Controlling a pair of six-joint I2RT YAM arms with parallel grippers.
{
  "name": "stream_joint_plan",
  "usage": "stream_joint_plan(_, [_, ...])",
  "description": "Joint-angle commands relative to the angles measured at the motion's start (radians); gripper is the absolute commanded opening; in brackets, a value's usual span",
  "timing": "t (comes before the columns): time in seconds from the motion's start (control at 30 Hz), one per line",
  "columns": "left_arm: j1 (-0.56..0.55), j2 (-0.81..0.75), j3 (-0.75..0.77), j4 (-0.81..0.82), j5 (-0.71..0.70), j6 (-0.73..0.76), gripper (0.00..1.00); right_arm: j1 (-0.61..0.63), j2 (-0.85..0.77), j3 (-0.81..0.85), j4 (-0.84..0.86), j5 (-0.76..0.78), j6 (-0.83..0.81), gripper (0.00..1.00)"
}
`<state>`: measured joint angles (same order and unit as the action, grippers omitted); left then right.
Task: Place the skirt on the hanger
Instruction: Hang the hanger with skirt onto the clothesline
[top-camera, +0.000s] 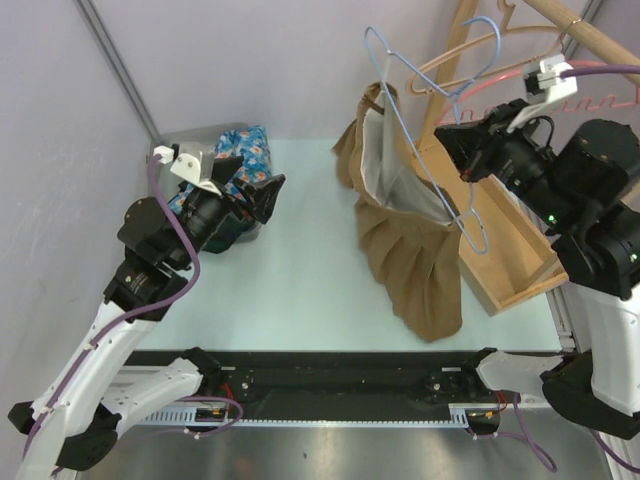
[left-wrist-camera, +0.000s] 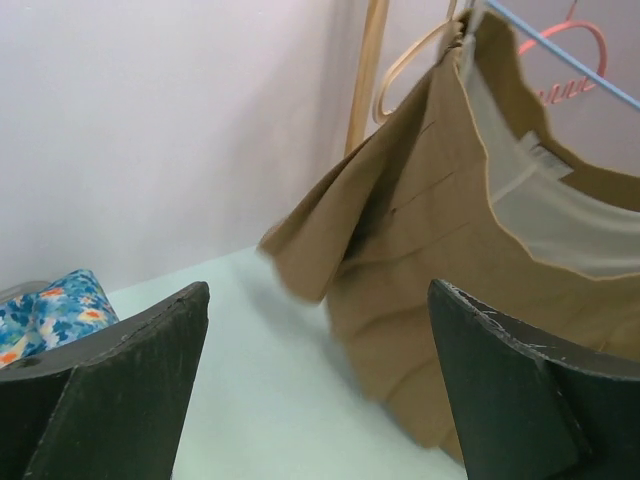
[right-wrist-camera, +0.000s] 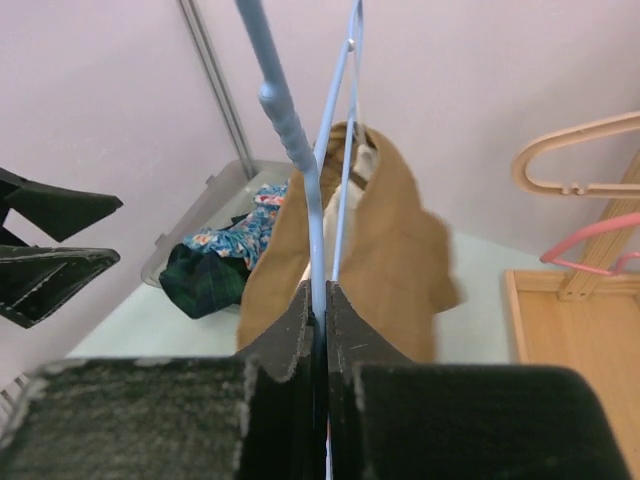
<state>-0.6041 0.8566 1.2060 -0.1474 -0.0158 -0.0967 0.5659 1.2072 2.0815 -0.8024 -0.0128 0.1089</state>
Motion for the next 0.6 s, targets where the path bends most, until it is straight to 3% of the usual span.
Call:
stream_joint_plan(0.0, [0.001,-0.016,0.006,-0.003,-0.039,0.009,0.93,-0.003,-0.076,0.008,-0.018,-0.005,0.064,0.0])
stream_joint_plan(0.33, [0.001,-0.004,-0.005,0.02,-0.001,0.009,0.94,-0.004,-0.301,-0.316,-0.161,-0.092,0.141,0.0])
stream_joint_plan(0.43, [0.001,0.002,-0.008,0.025,0.007,-0.001,0.94,-0.004,-0.342,-0.394,-0.195,-0.014,0.193,0.0])
stream_joint_plan(0.57, [0.001,0.007,-0.019,0.034,0.031,-0.017,0.94,-0.004,-0.42,-0.471,-0.184,0.247,0.316,0.0])
